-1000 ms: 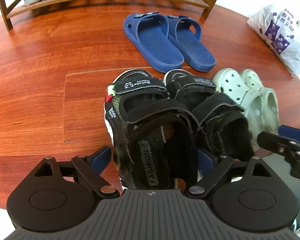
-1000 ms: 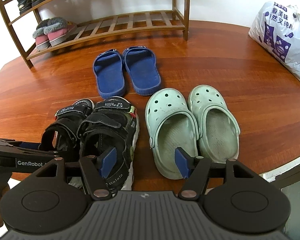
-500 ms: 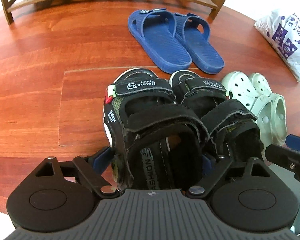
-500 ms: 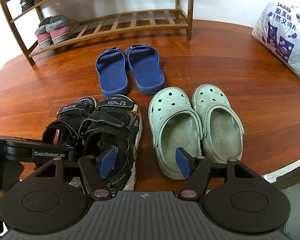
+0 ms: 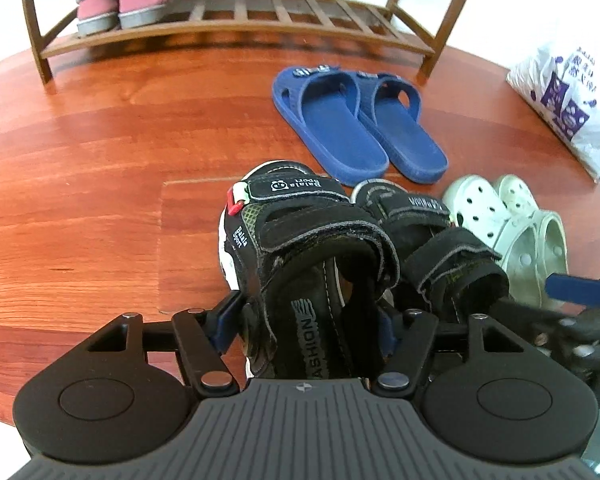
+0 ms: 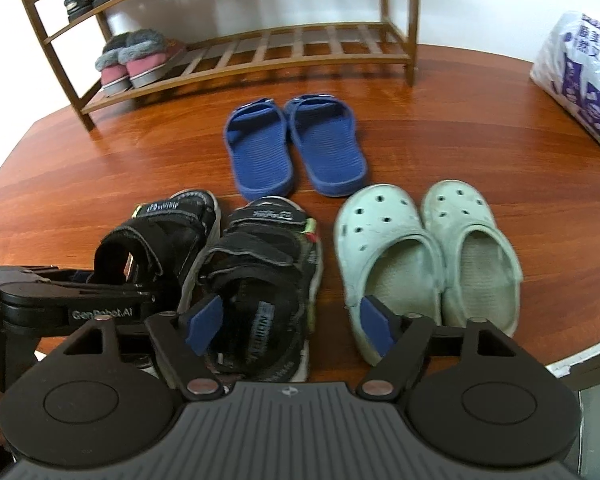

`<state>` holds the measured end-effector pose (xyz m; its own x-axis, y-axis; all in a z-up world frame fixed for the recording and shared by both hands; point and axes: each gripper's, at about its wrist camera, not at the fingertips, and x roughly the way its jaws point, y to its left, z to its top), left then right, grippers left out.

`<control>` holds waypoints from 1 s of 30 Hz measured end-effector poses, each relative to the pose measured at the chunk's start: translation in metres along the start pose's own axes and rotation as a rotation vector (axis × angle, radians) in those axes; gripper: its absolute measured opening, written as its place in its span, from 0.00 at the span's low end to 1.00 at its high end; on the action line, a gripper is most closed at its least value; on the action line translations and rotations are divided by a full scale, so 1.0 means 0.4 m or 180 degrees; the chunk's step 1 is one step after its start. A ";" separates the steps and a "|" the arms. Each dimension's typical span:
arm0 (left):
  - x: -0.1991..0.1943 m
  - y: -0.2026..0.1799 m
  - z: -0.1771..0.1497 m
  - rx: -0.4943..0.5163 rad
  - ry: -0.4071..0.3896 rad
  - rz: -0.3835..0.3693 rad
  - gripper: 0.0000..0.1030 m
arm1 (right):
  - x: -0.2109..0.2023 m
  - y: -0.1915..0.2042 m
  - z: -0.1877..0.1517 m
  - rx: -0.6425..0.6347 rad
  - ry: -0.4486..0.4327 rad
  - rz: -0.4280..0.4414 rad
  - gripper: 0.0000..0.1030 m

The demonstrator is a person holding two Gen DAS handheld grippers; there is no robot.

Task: Organize scattered shoes
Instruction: 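Grasp one black sandal with the left tool while the right tool grasps the other, then carry both black sandals up toward the rack with both tools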

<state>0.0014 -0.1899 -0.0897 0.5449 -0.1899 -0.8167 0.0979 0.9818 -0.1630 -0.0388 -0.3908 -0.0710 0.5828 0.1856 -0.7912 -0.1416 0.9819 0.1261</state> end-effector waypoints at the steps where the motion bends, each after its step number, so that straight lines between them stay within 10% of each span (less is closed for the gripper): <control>1: -0.006 0.005 0.001 -0.0011 -0.0019 0.0008 0.65 | 0.007 0.006 0.002 -0.0009 0.0015 0.0012 0.82; 16: -0.101 0.100 0.043 -0.0330 -0.0146 0.0107 0.65 | 0.138 0.060 0.006 -0.0034 0.0212 -0.0134 0.84; 30: -0.128 0.144 0.071 -0.0428 -0.0237 0.0240 0.65 | 0.143 0.058 0.005 -0.0008 0.0124 -0.0126 0.62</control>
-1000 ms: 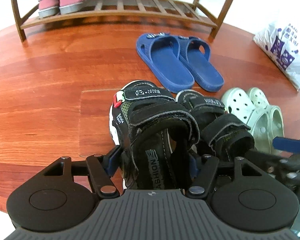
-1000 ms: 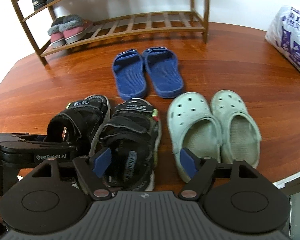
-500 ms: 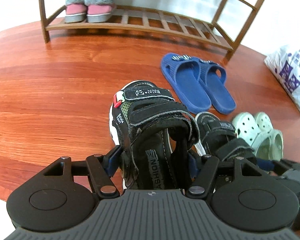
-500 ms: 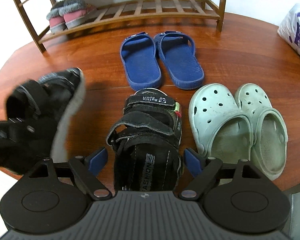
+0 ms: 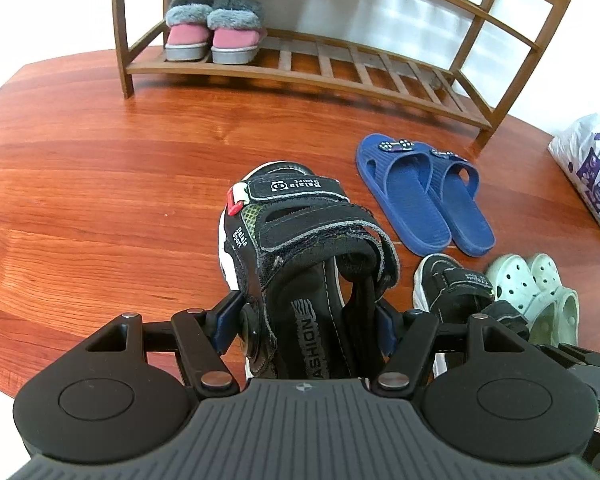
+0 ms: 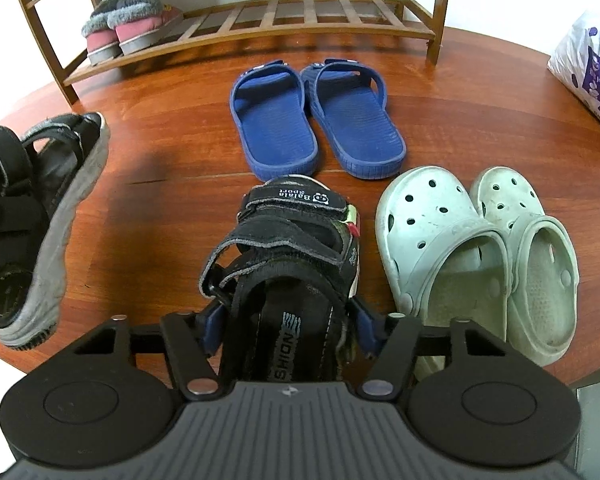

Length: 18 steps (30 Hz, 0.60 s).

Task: Organize scattered shoes
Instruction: 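Carry both black sandals up toward the rack with both tools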

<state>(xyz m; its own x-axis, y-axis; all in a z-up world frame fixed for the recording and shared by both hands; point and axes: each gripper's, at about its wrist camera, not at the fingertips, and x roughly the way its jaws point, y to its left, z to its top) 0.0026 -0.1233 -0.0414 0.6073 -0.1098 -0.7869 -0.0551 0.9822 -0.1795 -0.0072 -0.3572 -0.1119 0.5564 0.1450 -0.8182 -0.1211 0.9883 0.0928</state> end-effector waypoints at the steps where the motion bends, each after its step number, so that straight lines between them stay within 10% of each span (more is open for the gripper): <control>1: 0.000 0.000 0.002 -0.0009 -0.0009 0.0002 0.65 | -0.008 0.001 0.004 0.0001 -0.0017 0.0033 0.62; 18: 0.030 0.039 0.121 0.0002 -0.0026 -0.0104 0.65 | -0.107 0.066 0.146 0.0055 -0.0306 0.0258 0.58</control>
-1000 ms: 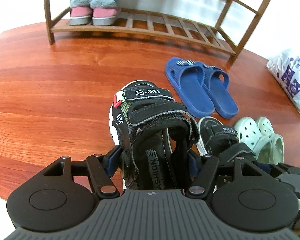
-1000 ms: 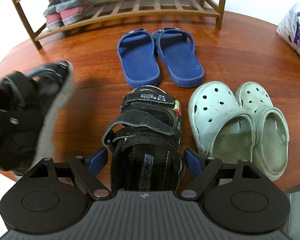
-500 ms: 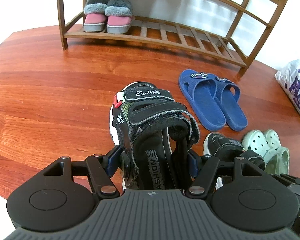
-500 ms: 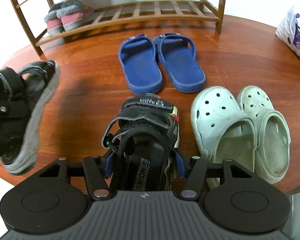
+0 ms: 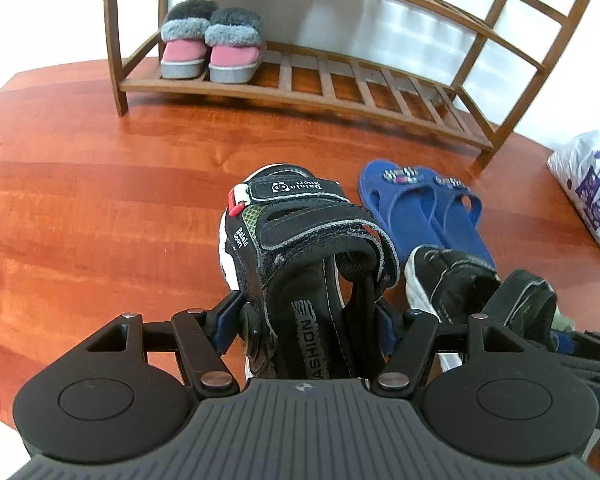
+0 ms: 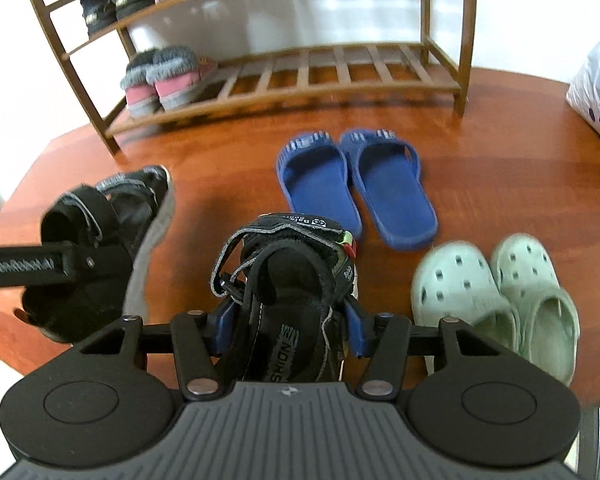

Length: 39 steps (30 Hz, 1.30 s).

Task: Organize scattered shoes
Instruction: 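Carry both black sandals up toward the rack with both tools, then set the black sandals on the bottom shelf beside the pink slippers with both tools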

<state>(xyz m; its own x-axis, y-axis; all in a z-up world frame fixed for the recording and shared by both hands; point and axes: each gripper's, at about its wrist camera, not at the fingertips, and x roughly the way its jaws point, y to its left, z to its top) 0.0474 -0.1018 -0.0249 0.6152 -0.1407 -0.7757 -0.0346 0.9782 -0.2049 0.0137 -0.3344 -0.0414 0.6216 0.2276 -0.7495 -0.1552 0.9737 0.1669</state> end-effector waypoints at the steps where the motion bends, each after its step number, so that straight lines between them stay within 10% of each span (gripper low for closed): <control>1: 0.005 0.006 0.016 0.0004 -0.0014 -0.0015 0.65 | 0.004 0.005 0.017 0.0003 -0.0030 -0.0007 0.58; 21: 0.217 0.082 0.336 0.0189 -0.0088 -0.0131 0.65 | 0.261 0.072 0.390 -0.0108 -0.0343 -0.0229 0.58; 39: 0.437 0.080 0.508 0.0344 -0.0053 -0.0136 0.65 | 0.505 0.124 0.556 -0.0552 -0.0396 -0.0291 0.58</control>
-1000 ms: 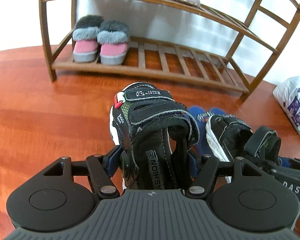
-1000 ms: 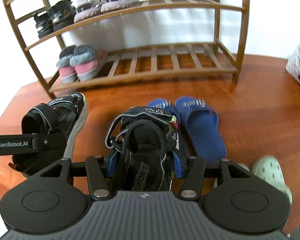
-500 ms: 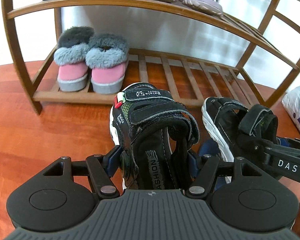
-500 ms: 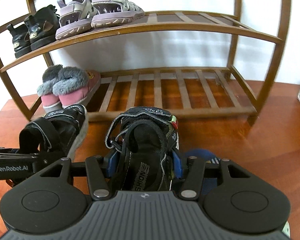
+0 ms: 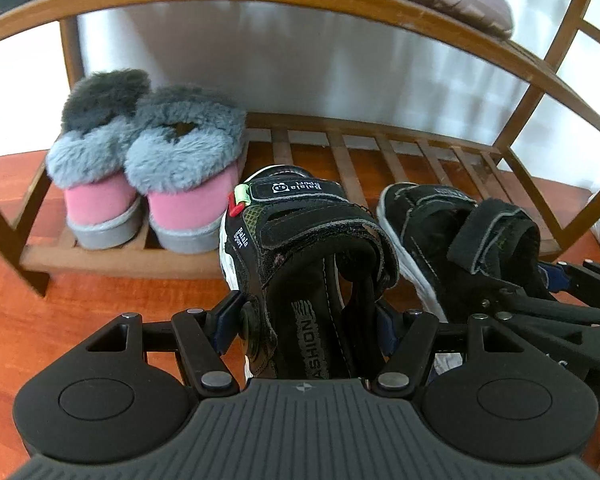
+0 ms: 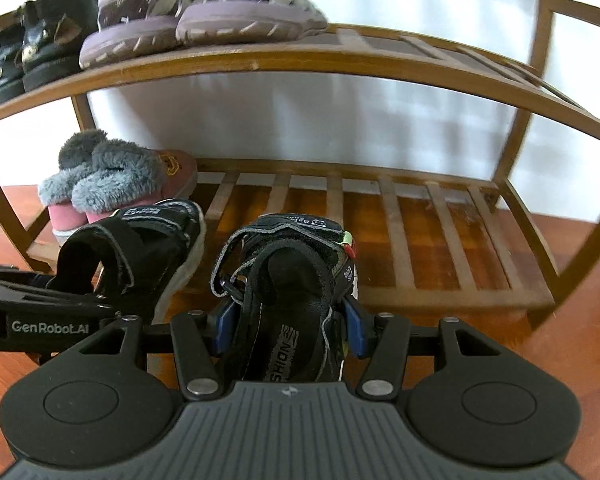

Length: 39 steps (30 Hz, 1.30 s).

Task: Organize scattered shoes
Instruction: 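Set the black sandals on the bottom shelf beside the pink slippers with both tools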

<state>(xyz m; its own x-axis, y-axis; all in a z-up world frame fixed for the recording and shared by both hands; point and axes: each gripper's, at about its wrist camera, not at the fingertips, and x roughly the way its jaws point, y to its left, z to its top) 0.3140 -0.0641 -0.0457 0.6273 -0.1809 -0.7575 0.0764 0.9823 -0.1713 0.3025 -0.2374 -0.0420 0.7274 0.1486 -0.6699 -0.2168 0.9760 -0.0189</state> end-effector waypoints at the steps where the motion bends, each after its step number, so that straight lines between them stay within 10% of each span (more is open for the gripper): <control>1: 0.008 0.000 0.004 0.0008 -0.0007 -0.0001 0.65 | 0.013 0.002 0.004 -0.0014 0.0003 0.0003 0.57; 23: 0.127 0.041 0.082 -0.0010 -0.0125 -0.0291 0.70 | 0.167 -0.046 0.073 0.0016 -0.0014 0.0238 0.63; 39: 0.082 0.042 0.053 -0.0068 0.0055 -0.0255 0.74 | 0.091 -0.044 0.052 -0.0059 -0.0027 0.0156 0.72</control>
<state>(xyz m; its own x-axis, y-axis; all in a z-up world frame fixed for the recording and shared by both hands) 0.3523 -0.0526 -0.0602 0.6063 -0.2600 -0.7516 0.1093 0.9633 -0.2450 0.3465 -0.2459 -0.0505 0.7211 0.1977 -0.6640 -0.2644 0.9644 0.0000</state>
